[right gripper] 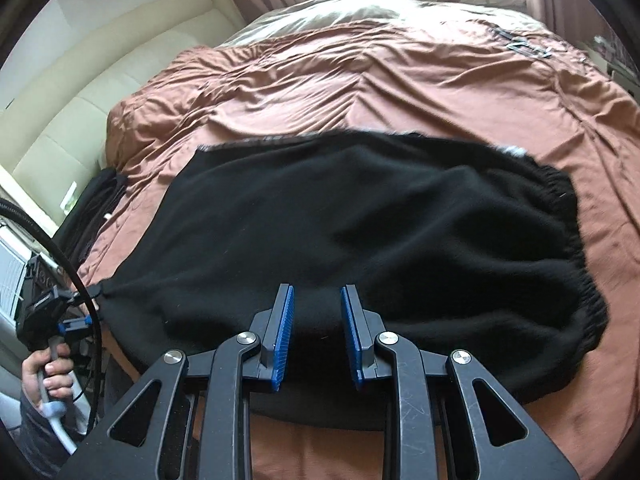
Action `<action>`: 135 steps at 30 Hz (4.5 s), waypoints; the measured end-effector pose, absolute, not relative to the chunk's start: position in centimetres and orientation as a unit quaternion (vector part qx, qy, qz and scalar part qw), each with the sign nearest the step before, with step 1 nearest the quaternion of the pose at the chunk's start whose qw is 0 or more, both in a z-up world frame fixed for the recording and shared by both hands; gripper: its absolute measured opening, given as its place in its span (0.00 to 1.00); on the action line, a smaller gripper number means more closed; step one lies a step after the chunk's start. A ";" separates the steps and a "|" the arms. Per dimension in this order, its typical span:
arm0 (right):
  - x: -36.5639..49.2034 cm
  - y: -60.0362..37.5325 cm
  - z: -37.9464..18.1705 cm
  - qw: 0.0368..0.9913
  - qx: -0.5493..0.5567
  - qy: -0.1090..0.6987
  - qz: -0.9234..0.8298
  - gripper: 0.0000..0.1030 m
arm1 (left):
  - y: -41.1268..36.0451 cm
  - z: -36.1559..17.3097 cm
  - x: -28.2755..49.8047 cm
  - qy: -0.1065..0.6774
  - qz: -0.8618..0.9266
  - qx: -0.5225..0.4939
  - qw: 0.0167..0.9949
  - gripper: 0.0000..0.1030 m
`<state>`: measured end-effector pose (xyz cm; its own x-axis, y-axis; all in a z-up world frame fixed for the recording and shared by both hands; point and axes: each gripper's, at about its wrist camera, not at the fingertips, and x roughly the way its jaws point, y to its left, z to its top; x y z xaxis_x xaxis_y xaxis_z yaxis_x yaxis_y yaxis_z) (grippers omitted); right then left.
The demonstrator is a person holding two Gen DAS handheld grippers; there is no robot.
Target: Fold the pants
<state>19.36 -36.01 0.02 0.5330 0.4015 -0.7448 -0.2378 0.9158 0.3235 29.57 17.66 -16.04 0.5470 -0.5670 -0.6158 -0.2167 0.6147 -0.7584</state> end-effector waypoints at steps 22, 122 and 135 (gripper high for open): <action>19.5 -29.1 -3.8 0.820 0.048 0.485 0.301 0.20 | 17.0 -16.3 29.2 0.460 -0.119 -0.385 0.791 0.11; 24.8 -30.5 -3.8 0.822 0.068 0.517 0.230 0.18 | 16.1 -8.8 29.4 0.372 -0.155 -0.466 0.788 0.08; 20.7 -33.2 -3.5 0.817 0.115 0.508 0.248 0.18 | 11.3 -3.6 32.0 0.359 -0.218 -0.418 0.805 0.08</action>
<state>20.67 -33.23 -3.52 0.3613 0.5219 -0.7727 -0.2893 0.8505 0.4392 31.99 11.31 -3.58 0.6466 -0.6519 -0.3962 0.0510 0.5551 -0.8302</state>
